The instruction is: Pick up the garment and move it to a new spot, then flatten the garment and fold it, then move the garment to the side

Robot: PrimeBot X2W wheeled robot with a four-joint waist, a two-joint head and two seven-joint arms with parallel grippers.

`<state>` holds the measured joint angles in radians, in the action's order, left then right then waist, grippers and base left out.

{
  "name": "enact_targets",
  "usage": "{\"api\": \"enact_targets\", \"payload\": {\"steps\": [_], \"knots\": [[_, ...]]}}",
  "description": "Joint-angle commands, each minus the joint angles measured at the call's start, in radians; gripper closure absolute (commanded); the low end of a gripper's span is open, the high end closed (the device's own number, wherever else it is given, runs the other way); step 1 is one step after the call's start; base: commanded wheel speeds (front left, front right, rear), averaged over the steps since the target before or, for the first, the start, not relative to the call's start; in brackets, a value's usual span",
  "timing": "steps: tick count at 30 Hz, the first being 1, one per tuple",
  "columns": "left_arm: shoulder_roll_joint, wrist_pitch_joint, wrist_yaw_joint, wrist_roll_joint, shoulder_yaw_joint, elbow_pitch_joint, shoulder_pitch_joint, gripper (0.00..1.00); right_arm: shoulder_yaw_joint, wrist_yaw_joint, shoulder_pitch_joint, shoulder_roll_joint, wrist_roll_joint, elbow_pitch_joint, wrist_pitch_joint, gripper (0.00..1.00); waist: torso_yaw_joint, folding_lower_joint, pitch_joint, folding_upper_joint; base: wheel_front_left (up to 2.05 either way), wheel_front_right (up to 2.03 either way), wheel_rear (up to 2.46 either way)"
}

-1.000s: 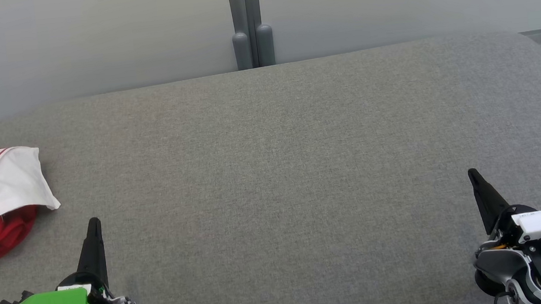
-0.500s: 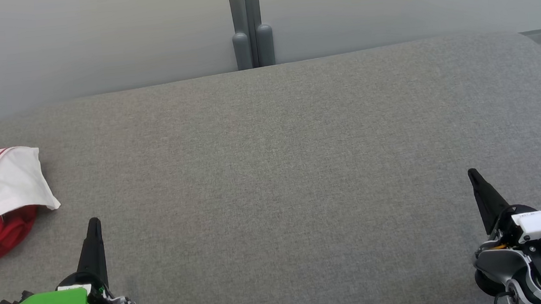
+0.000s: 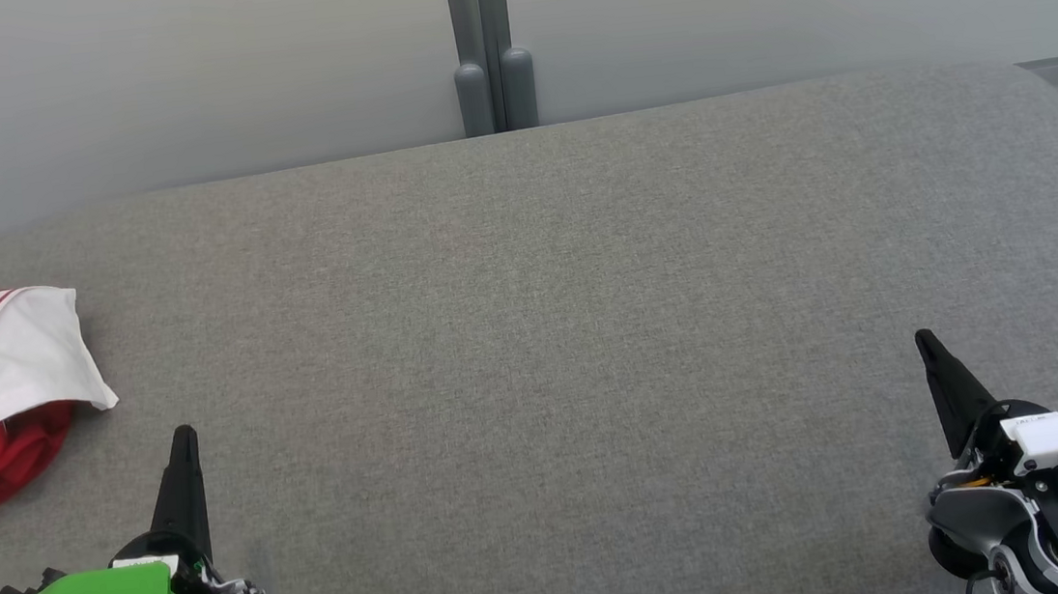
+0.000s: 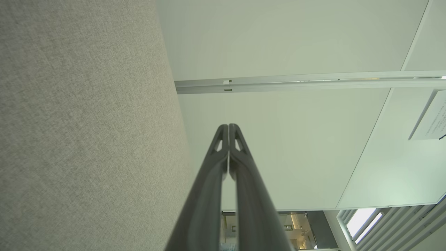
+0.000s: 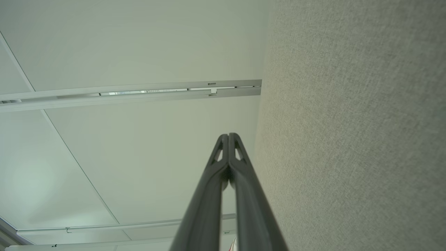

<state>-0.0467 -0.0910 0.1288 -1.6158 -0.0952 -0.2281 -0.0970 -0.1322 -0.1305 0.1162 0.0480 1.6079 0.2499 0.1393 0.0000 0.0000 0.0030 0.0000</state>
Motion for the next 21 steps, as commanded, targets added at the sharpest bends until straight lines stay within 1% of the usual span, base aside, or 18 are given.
{"api": "enact_targets", "payload": {"steps": [1,2,3,6,12,17,21], "knots": [[-0.007,0.001,0.005,-0.002,-0.002,0.003,0.009,1.00,-0.001,0.000,-0.009,0.004,0.005,-0.005,0.003,1.00,0.000,0.0000,0.000,0.0000,0.00,0.00,0.00],[-0.007,0.001,0.004,-0.002,-0.002,0.003,0.009,1.00,-0.001,0.000,-0.009,0.004,0.005,-0.005,0.003,1.00,0.000,0.0000,0.000,0.0000,0.00,0.00,0.00],[0.001,0.000,0.000,0.000,0.001,-0.003,0.000,0.00,0.000,0.000,-0.001,-0.001,0.000,0.003,0.000,0.00,0.000,0.0000,0.000,0.0000,0.00,0.00,0.00],[0.005,0.002,-0.001,0.001,0.003,-0.027,0.009,0.00,0.003,0.000,-0.015,-0.007,-0.002,0.024,-0.001,0.00,0.000,0.0000,0.000,0.0000,0.00,0.00,0.00],[-0.004,0.031,-0.001,0.044,0.022,-0.032,0.006,0.00,0.026,0.000,-0.015,0.004,-0.036,0.009,-0.032,0.00,0.000,0.0000,0.001,0.0000,0.00,0.00,0.00],[-0.010,0.055,-0.001,0.131,0.026,-0.043,0.000,0.00,0.049,0.000,-0.008,0.018,-0.107,0.012,-0.062,0.00,0.000,0.0000,0.003,0.0000,0.00,0.00,0.00],[-0.012,0.072,-0.001,0.220,0.029,-0.052,-0.004,0.00,0.057,0.000,-0.001,0.022,-0.190,0.011,-0.082,0.00,-0.001,0.0000,0.004,0.0000,0.00,0.00,0.00]]}}
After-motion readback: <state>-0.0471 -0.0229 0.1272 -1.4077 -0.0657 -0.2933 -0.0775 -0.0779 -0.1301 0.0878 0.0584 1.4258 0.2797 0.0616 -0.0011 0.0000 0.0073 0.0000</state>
